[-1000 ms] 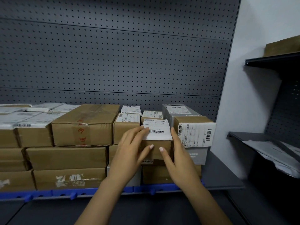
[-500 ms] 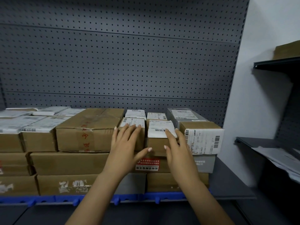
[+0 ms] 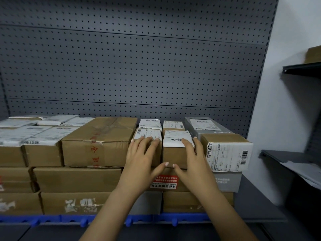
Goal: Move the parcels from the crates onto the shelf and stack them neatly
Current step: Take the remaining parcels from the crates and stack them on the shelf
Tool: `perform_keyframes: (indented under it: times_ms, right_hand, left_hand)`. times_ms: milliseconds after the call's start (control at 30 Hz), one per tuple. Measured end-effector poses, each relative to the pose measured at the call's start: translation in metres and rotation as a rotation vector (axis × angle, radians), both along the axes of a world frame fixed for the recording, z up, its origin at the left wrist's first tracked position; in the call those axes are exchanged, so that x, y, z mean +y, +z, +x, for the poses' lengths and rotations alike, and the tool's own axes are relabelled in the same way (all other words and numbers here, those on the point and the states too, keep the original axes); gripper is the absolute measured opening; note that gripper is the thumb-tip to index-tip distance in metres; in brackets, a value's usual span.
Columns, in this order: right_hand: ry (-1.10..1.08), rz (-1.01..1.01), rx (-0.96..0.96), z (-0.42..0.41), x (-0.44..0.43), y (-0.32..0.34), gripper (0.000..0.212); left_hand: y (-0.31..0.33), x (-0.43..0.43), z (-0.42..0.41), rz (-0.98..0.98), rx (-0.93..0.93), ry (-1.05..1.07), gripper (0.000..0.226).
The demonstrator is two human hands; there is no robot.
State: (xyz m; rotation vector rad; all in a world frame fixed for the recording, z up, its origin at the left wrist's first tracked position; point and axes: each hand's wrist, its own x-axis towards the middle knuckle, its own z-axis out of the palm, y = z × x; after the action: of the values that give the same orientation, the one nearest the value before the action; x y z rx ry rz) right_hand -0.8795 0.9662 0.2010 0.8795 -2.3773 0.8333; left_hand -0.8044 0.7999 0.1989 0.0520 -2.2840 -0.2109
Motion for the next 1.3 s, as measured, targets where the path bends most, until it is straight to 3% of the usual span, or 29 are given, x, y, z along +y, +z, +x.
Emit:
perform_keyframes:
  times_ms: [600, 1000, 1300]
  right_hand:
    - [0.141, 0.088, -0.068, -0.020, 0.010, 0.008, 0.079]
    - [0.049, 0.110, 0.087, 0.011, 0.025, 0.026, 0.082]
    - [-0.091, 0.127, 0.170, 0.017, 0.073, 0.031, 0.078]
  left_hand:
    - [-0.001, -0.004, 0.002, 0.010, -0.023, -0.032, 0.071]
    - [0.007, 0.003, 0.000, 0.004, 0.080, -0.137, 0.067]
    - [0.009, 0.033, -0.011, -0.018, 0.058, -0.244, 0.064]
